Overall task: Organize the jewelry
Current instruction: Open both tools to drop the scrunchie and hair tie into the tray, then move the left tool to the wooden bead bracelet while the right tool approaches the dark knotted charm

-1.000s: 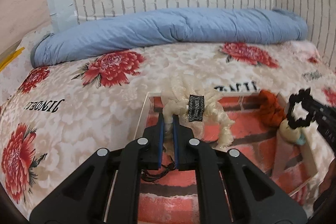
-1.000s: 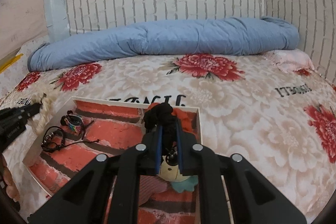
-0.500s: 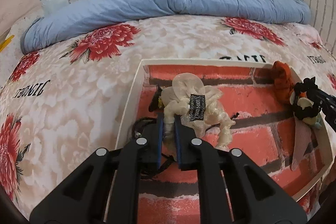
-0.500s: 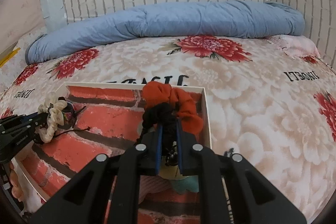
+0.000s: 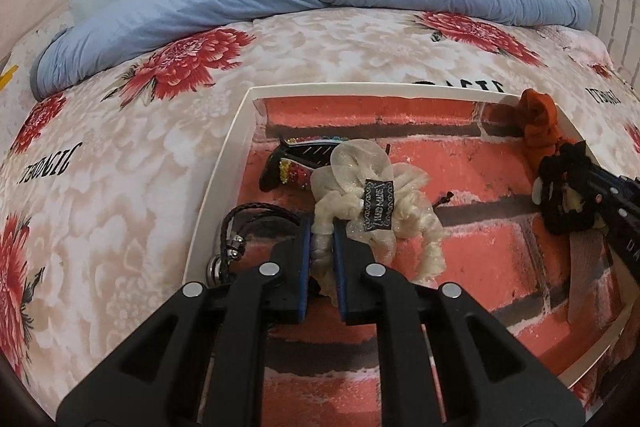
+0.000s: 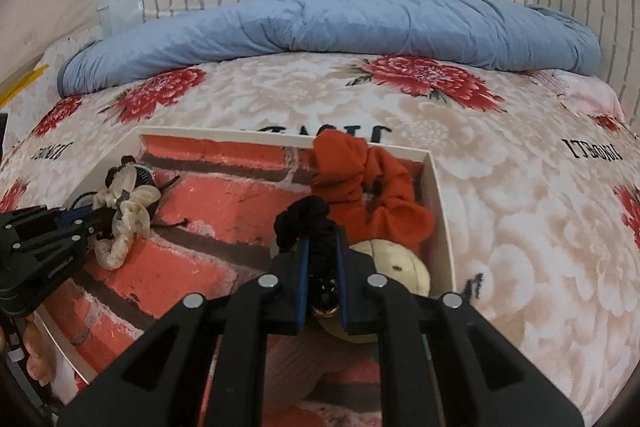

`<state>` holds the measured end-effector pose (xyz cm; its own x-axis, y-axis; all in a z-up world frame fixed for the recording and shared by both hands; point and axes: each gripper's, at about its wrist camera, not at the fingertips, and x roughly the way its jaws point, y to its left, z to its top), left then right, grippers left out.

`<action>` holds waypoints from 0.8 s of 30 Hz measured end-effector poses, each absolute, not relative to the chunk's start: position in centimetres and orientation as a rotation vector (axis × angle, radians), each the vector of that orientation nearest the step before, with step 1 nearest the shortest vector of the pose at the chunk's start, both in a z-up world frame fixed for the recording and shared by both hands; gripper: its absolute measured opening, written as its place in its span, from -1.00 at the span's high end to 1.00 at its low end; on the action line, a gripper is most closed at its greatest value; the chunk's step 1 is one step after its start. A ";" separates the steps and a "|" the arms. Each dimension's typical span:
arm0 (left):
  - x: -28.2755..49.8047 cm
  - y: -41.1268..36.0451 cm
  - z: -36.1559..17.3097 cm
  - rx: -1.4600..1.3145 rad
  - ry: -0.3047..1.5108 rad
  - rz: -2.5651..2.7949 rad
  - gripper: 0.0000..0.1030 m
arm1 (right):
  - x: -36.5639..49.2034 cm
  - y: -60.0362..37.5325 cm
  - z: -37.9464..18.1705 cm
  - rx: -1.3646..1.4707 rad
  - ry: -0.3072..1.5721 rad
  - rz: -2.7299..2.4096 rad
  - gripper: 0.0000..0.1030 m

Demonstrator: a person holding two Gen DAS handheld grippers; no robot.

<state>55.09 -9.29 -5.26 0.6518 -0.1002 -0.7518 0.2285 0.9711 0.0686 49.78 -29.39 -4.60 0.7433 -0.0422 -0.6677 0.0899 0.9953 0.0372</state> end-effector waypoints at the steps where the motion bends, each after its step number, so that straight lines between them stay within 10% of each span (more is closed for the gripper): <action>1: 55.1 -9.3 -5.3 0.164 0.841 -0.185 0.79 | 49.8 -29.1 -4.7 0.059 0.735 -0.069 0.75; 9: 55.2 -9.2 -5.3 0.158 0.843 -0.187 0.76 | 49.7 -28.6 -4.6 0.040 0.741 -0.075 0.73; 12: 55.1 -8.9 -4.8 0.141 0.833 -0.193 0.28 | 49.3 -28.8 -3.7 0.043 0.724 -0.075 0.50; 15: 54.3 -8.5 -3.2 0.133 0.770 -0.180 -0.43 | 48.5 -29.4 -2.5 0.071 0.695 -0.071 -0.16; 24: 52.1 -8.0 0.6 0.125 0.676 -0.196 -0.90 | 46.4 -30.6 0.7 0.052 0.588 -0.145 -0.71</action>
